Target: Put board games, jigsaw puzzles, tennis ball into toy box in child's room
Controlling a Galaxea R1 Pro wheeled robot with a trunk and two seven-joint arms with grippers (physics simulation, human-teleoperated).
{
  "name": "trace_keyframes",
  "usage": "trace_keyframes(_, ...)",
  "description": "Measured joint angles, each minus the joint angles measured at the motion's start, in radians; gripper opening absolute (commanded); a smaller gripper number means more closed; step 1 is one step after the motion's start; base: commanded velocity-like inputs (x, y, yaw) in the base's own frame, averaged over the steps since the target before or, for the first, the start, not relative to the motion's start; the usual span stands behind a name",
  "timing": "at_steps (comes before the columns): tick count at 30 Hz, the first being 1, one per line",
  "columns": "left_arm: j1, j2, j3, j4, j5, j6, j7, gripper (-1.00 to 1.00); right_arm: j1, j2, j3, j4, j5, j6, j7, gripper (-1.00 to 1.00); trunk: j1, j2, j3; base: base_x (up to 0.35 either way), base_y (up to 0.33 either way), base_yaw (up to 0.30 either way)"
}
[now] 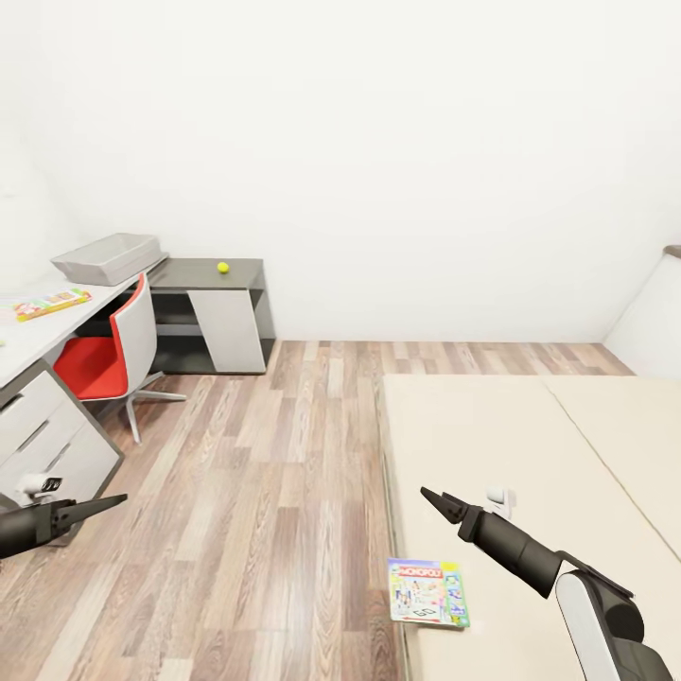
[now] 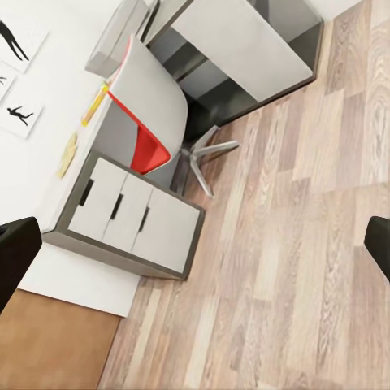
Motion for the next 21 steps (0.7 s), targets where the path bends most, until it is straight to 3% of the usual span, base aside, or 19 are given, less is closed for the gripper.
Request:
trace_keyframes(13, 0.000, 0.000, 0.000, 0.000, 0.000, 0.000, 0.000, 1.00, 0.000, 0.000, 0.000, 0.000, 0.000, -0.003, 0.000, 1.00, 0.000, 0.000, 0.000, 0.000, 0.185, -0.005)
trace_keyframes(21, 0.000, 0.000, 0.001, 0.000, -0.001, 0.000, 0.000, 1.00, 0.000, 0.000, 0.000, 0.000, 0.000, -0.004, 0.001, 1.00, 0.000, 0.000, 0.006, 0.000, 0.191, -0.131)
